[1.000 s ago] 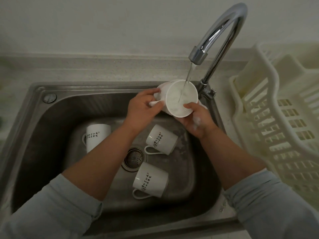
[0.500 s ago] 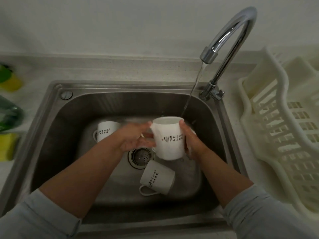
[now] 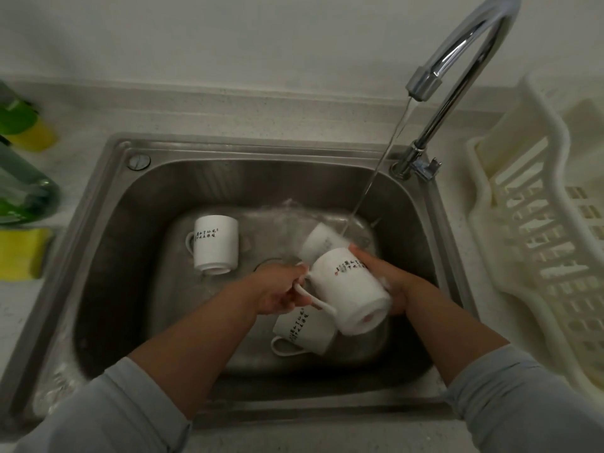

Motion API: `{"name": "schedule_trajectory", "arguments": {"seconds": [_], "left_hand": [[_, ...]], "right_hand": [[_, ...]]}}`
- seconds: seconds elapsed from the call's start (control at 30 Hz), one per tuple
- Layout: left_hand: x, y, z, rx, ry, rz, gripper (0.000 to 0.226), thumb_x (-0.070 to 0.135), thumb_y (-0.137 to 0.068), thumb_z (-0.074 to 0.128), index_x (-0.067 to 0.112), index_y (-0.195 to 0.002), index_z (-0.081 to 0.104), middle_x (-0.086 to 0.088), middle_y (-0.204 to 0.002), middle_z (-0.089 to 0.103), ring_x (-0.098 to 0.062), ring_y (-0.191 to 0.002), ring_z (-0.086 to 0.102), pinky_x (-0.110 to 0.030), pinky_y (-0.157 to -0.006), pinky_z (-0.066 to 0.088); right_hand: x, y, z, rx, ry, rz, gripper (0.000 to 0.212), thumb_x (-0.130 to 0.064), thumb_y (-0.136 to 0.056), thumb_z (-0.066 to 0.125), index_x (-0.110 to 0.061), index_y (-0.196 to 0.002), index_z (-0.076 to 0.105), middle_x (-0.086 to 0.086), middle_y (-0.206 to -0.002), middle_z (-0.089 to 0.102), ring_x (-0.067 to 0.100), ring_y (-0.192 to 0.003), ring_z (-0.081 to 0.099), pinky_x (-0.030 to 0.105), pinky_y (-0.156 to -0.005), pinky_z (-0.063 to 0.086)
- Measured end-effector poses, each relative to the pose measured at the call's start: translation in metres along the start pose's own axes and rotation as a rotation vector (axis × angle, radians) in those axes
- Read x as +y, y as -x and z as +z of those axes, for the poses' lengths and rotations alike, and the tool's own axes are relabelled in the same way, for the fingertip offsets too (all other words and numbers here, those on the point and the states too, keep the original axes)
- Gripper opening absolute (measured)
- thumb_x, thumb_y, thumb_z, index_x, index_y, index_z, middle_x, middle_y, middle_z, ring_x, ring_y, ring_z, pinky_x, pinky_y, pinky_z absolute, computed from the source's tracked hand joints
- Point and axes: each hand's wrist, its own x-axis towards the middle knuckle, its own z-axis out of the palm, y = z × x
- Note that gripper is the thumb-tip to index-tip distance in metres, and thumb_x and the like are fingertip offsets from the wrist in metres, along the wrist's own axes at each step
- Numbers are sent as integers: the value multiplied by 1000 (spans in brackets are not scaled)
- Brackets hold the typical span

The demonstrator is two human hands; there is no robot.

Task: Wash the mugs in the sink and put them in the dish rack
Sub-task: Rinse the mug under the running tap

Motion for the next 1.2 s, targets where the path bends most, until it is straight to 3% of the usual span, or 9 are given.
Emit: {"name": "schedule_trajectory", "arguments": {"seconds": [0.13, 0.27, 0.4, 0.47, 0.6, 0.67, 0.8, 1.0, 1.2], "left_hand": [[-4, 3, 4, -116, 49, -74, 32, 38, -99, 40, 14, -79, 49, -12, -71, 72, -11, -58, 68, -15, -46, 35], [-12, 0, 7, -206, 279, -127, 29, 29, -98, 45, 4, -103, 57, -22, -84, 71, -14, -52, 67, -12, -37, 36], [-16, 1, 12, -257, 374, -125, 28, 25, -98, 46, 3, -111, 58, -24, -87, 70, -16, -55, 69, -11, -37, 42], [-12, -1, 10, -238, 349, -94, 25, 25, -98, 47, 2, -101, 58, -24, -87, 70, -20, -61, 71, -12, -34, 40], [16, -2, 3, -121, 97, 38, 34, 35, -95, 49, 12, -71, 50, -11, -86, 64, -22, -78, 66, -18, -40, 48], [37, 12, 3, -77, -33, 99, 31, 36, -95, 49, 9, -80, 55, -8, -80, 66, -19, -71, 65, -26, -54, 57], [73, 33, 5, -32, -207, 251, 35, 29, -98, 46, -1, -112, 56, -17, -110, 62, -31, -92, 64, -41, -80, 55], [108, 41, 15, 190, -683, 500, 45, 40, -99, 38, 3, -111, 61, -17, -106, 64, -33, -97, 64, -41, -90, 52], [118, 38, 24, 461, -1219, 718, 50, 41, -100, 28, 5, -108, 62, -13, -108, 61, -27, -100, 57, -34, -81, 41]], "right_hand": [[-7, 9, -8, 21, 96, 57, 75, -53, -64, 72, -12, -125, 56, 16, -106, 69, 31, -92, 65, 45, -91, 49], [-22, 21, -13, 44, 279, 79, 67, -59, -72, 63, -15, -123, 55, 13, -89, 72, 29, -78, 69, 40, -72, 55], [-31, 28, -10, 30, 340, 83, 70, -59, -67, 64, -18, -123, 54, 14, -97, 71, 32, -88, 67, 45, -84, 52], [-31, 28, -11, 50, 315, 69, 68, -58, -73, 62, -16, -125, 54, 13, -88, 71, 29, -79, 68, 42, -77, 53], [-26, 28, -8, 110, 130, -37, 58, -63, -79, 55, -19, -116, 63, 10, -93, 72, 30, -85, 67, 43, -73, 53], [-27, 28, -2, 81, 66, -95, 60, -69, -79, 48, -20, -110, 65, 11, -105, 71, 34, -98, 64, 50, -78, 51], [-35, 25, 12, -8, -133, -184, 60, -67, -87, 35, -19, -103, 67, 12, -98, 73, 31, -98, 62, 47, -82, 47], [-54, 9, 26, -129, -404, -226, 70, -73, -83, 27, -24, -123, 56, 17, -127, 57, 42, -116, 49, 61, -95, 35], [-72, 2, 29, -247, -490, -317, 73, -71, -85, 20, -20, -126, 54, 19, -125, 56, 44, -116, 48, 63, -102, 29]]}}
